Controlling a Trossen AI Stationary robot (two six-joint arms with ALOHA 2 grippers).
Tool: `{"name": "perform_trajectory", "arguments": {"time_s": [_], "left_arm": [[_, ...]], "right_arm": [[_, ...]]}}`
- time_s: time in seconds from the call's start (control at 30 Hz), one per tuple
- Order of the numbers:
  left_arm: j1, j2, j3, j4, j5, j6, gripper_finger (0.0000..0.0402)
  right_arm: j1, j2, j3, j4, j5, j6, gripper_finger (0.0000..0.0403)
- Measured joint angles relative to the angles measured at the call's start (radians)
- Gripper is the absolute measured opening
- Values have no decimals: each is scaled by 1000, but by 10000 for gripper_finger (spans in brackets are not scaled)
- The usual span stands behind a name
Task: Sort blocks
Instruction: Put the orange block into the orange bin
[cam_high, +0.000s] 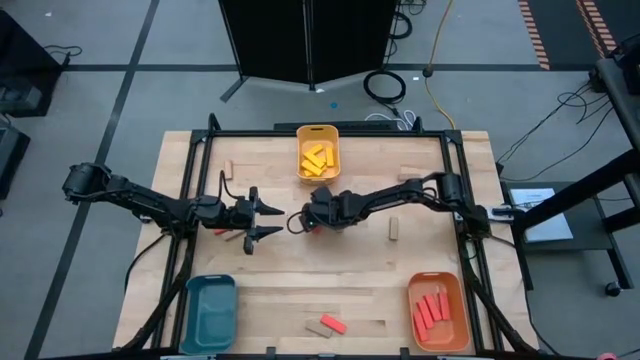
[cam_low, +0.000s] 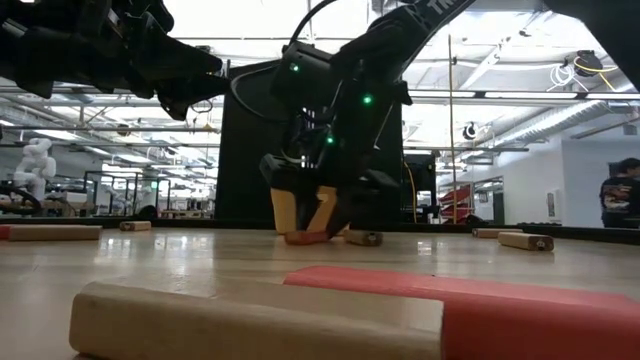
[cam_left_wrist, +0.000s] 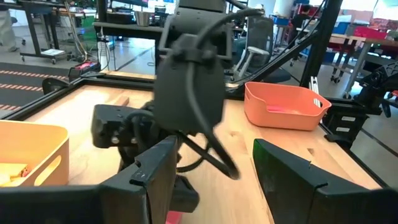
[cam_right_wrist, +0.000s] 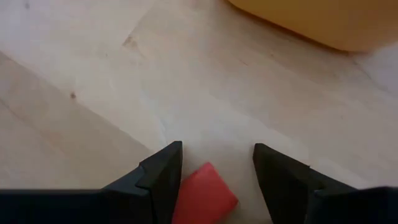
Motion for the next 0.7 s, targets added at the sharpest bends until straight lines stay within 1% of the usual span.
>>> {"name": "perform_trajectory", "arguments": {"time_s": [0.17,0.2,0.27,0.3,0.37,0.47,0.53,0.6,0.7], "left_arm": [[0,0,0,0,0,0,207],[0,0,0,0,0,0,207],[0,0,0,0,0,-1,207],[0,0,0,0,0,-1,207],[0,0,0,0,0,-1,207],[0,0,0,0,0,-1,207],[0,0,0,0,0,-1,207],[0,0,0,0,0,-1,207],[0,0,0,-2,0,-1,207]], "right_arm": [[17,0,-1,-4,24,17,187],[21,0,-1,0,44,3,187],[33,0,-3,21,116,-43,187],[37,0,-3,48,148,-64,187],[43,-6,-3,117,182,-116,187],[44,-22,-2,221,183,-211,187],[48,-33,10,229,142,-272,187],[51,-35,25,228,71,-344,187],[53,-35,58,188,-44,-540,187]]}}
